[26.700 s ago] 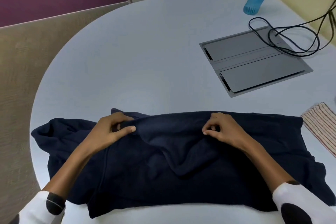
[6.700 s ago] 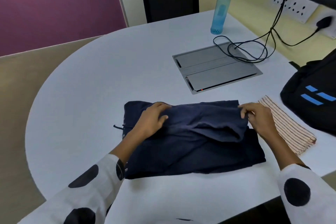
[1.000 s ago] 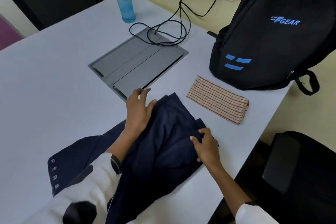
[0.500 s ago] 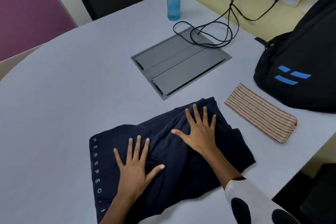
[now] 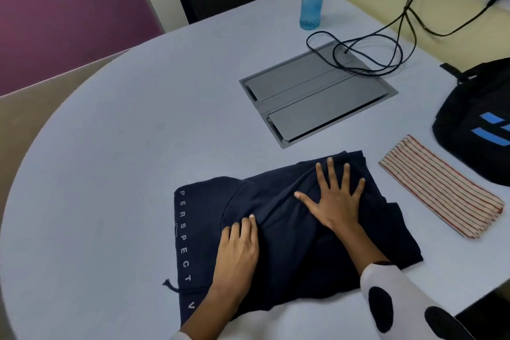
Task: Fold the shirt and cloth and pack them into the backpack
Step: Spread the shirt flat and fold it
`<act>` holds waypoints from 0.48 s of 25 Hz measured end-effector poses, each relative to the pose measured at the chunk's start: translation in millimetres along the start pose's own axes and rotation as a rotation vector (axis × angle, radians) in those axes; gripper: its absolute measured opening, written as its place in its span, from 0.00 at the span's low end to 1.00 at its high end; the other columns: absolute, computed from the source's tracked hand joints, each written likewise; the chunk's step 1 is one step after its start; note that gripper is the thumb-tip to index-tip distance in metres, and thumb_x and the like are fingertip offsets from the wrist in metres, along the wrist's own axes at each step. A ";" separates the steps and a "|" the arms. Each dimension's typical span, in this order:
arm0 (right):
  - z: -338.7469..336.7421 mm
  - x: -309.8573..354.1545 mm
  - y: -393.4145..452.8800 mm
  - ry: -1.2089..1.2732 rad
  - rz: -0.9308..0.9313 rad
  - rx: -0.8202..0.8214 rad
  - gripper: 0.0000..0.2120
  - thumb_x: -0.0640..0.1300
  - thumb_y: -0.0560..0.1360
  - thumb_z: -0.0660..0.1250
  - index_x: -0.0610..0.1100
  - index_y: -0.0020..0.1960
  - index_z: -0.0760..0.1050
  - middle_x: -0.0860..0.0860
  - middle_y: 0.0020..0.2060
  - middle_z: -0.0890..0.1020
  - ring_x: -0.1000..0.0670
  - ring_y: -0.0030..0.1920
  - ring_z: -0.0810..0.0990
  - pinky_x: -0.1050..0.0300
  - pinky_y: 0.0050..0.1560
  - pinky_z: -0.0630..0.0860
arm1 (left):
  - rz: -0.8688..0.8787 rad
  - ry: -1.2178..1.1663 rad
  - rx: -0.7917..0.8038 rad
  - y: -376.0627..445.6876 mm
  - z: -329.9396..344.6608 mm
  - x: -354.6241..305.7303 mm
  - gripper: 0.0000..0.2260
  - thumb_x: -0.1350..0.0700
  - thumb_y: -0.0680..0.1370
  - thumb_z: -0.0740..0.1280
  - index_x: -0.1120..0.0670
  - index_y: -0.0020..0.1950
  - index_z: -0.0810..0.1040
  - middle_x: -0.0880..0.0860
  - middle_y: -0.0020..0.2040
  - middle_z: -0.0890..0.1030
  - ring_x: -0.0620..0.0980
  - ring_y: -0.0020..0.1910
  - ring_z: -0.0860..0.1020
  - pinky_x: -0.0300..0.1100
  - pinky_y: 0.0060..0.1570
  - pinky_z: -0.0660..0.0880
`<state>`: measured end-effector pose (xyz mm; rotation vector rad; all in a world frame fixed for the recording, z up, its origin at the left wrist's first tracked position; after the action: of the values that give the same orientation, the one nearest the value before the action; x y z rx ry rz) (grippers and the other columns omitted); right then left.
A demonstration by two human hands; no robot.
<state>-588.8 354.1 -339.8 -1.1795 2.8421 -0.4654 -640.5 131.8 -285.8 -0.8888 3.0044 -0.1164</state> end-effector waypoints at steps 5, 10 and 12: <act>0.7 -1.0 -0.7 0.003 -0.033 0.089 0.46 0.77 0.67 0.38 0.54 0.76 0.32 0.51 0.75 0.31 0.41 0.75 0.31 0.29 0.70 0.36 | -0.161 -0.215 -0.097 -1.1 -58.6 32.5 0.24 0.65 0.61 0.75 0.56 0.57 0.81 0.52 0.42 0.80 0.52 0.32 0.78 0.45 0.34 0.74; -22.2 11.7 -12.2 0.171 -0.036 0.040 0.35 0.63 0.76 0.60 0.48 0.76 0.55 0.45 0.78 0.48 0.40 0.77 0.45 0.34 0.72 0.45 | -0.428 -0.917 0.030 -0.7 -56.4 84.2 0.14 0.63 0.75 0.69 0.48 0.57 0.77 0.47 0.39 0.82 0.40 0.37 0.81 0.35 0.46 0.75; -50.3 46.1 -41.1 0.380 -0.156 -0.243 0.19 0.53 0.75 0.67 0.44 0.62 0.75 0.41 0.66 0.71 0.39 0.69 0.66 0.41 0.67 0.62 | -0.457 -0.997 0.037 -4.9 -47.8 95.2 0.12 0.62 0.74 0.70 0.49 0.54 0.78 0.48 0.34 0.82 0.41 0.33 0.81 0.40 0.45 0.77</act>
<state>-600.4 307.7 -276.1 -1.5090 3.2166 -0.3942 -719.1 79.2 -236.3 -1.1540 1.8608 0.2106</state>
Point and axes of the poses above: each hand's wrist, its own y-axis towards the middle knuckle, its own z-axis out of the palm, x = y × z, the point moved 9 cm from there along y, towards the middle knuckle
